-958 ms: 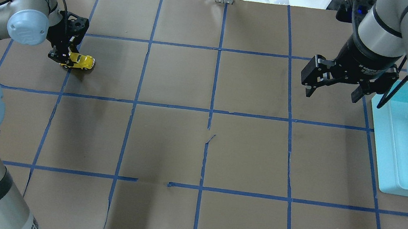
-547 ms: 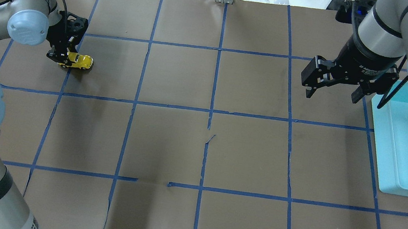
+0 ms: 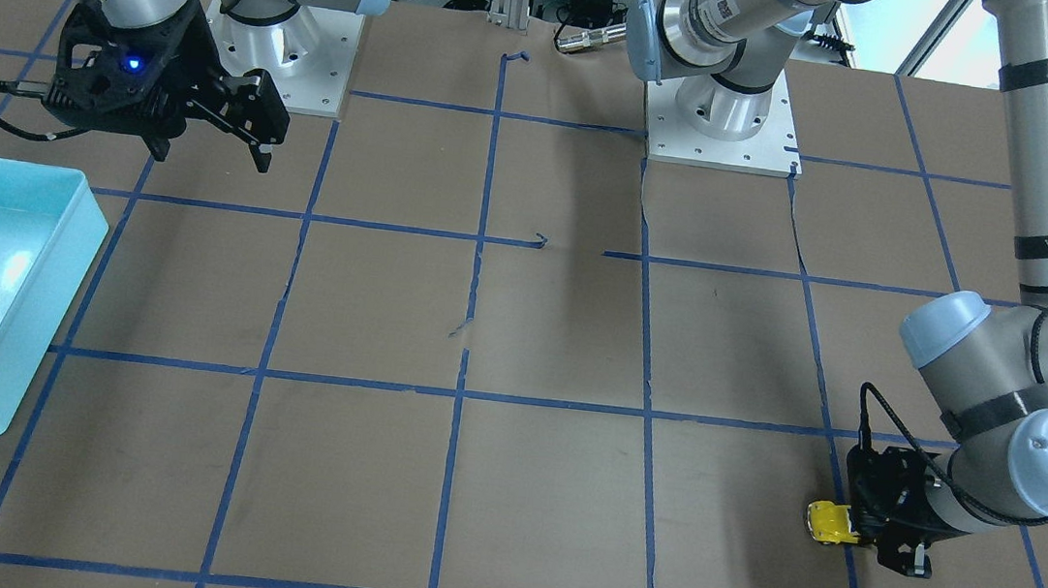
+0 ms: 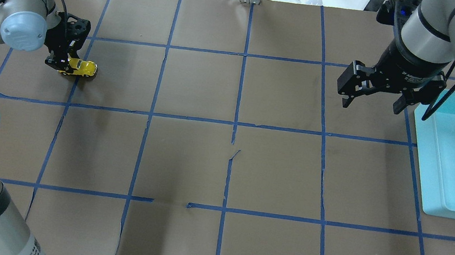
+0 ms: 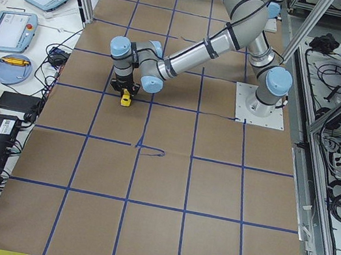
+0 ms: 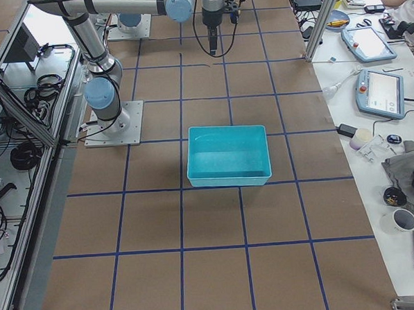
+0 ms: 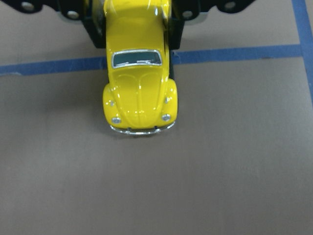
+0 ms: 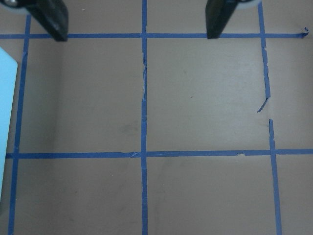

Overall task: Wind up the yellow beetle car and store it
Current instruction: 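Hold the car with the left gripper and wind it back and forth, then open the left gripper to release the car, which rolls toward the bin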

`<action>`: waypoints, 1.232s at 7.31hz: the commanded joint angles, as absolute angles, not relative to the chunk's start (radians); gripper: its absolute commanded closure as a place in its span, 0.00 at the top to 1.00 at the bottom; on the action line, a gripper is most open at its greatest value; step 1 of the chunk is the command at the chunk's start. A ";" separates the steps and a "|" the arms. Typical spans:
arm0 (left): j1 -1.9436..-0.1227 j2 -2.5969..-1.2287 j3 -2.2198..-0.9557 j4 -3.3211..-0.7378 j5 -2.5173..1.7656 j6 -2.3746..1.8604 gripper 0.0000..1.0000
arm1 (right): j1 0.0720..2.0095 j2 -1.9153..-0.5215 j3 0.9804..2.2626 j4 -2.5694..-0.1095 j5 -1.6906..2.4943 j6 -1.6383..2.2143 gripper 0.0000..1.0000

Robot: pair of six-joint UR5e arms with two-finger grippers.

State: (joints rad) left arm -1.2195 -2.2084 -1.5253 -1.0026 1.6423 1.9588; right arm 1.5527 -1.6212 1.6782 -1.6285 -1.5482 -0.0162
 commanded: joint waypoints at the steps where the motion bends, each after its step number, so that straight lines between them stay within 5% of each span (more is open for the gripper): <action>1: -1.216 -2.207 -1.526 -1.002 1.643 1.959 0.00 | 1.552 -1.621 1.678 -1.631 -1.548 -0.018 1.00; 2: -1.218 -2.206 -1.525 -1.003 1.643 1.959 0.17 | 1.552 -1.621 1.678 -1.631 -1.548 -0.018 1.00; 3: -1.218 -2.206 -1.523 -1.005 1.640 1.960 0.74 | 1.552 -1.621 1.678 -1.631 -1.548 -0.015 1.00; 4: -1.218 -2.204 -1.522 -1.008 1.640 1.959 0.93 | 1.552 -1.621 1.678 -1.631 -1.548 -0.015 1.00; 9: -1.218 -2.201 -1.516 -1.014 1.640 1.954 0.94 | 1.549 -1.621 1.674 -1.634 -1.546 -0.018 1.00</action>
State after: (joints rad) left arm -1.2180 -2.2024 -1.5158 -1.0125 1.6399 1.9569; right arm 1.5506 -1.6214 1.6752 -1.6329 -1.5465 -0.0158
